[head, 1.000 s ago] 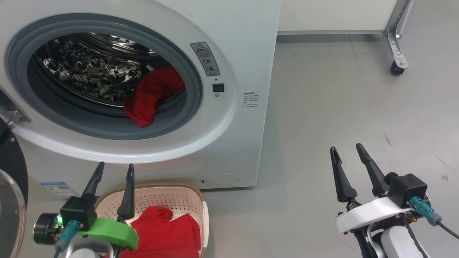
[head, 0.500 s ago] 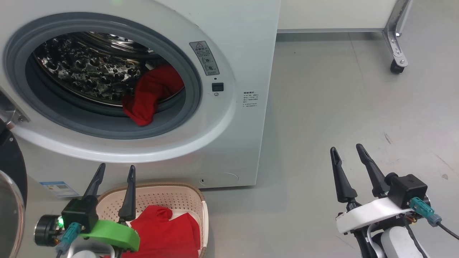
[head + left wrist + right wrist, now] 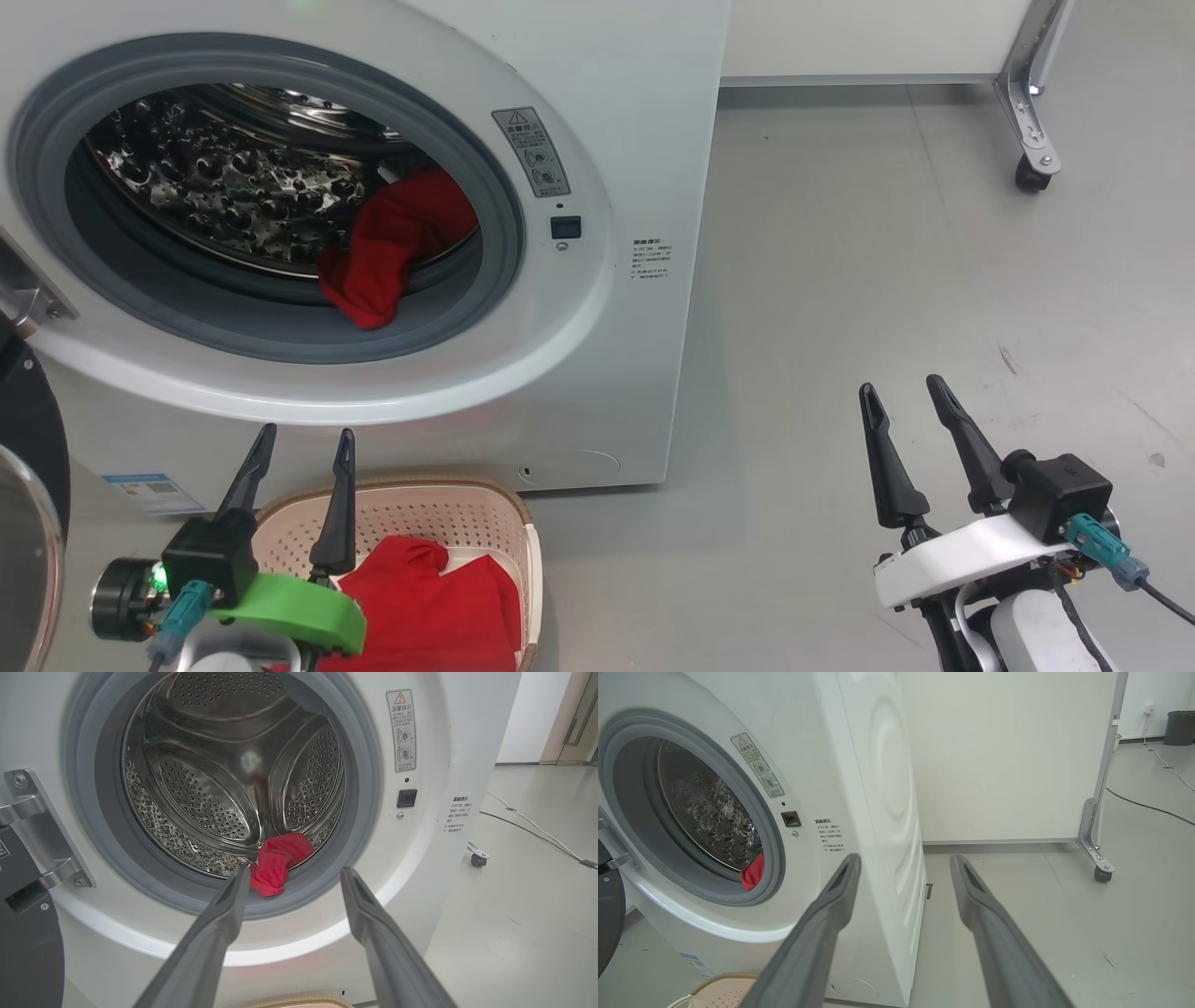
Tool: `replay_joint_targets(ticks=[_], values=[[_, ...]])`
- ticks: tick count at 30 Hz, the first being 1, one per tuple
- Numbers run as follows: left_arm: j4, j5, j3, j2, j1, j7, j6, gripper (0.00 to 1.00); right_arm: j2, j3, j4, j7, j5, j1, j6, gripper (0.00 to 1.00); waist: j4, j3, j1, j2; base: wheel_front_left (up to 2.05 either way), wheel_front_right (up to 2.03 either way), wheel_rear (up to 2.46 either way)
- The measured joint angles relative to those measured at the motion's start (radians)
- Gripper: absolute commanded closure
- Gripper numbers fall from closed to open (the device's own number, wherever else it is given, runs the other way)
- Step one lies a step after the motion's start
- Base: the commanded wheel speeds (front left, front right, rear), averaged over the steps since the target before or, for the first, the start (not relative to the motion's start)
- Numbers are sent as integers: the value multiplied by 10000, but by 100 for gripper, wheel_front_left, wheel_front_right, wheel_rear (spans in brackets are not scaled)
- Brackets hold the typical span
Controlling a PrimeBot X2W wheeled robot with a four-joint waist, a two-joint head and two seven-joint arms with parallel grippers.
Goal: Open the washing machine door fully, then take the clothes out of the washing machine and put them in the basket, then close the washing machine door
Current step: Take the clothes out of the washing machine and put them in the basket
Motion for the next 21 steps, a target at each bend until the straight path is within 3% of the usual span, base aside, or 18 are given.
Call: replay_joint_targets(ticks=[21], values=[[-59,0,-75,-4,134,0,75,0,27,6,-2,0,-8,0,2,0,-100,24,0,0,0,0,0]])
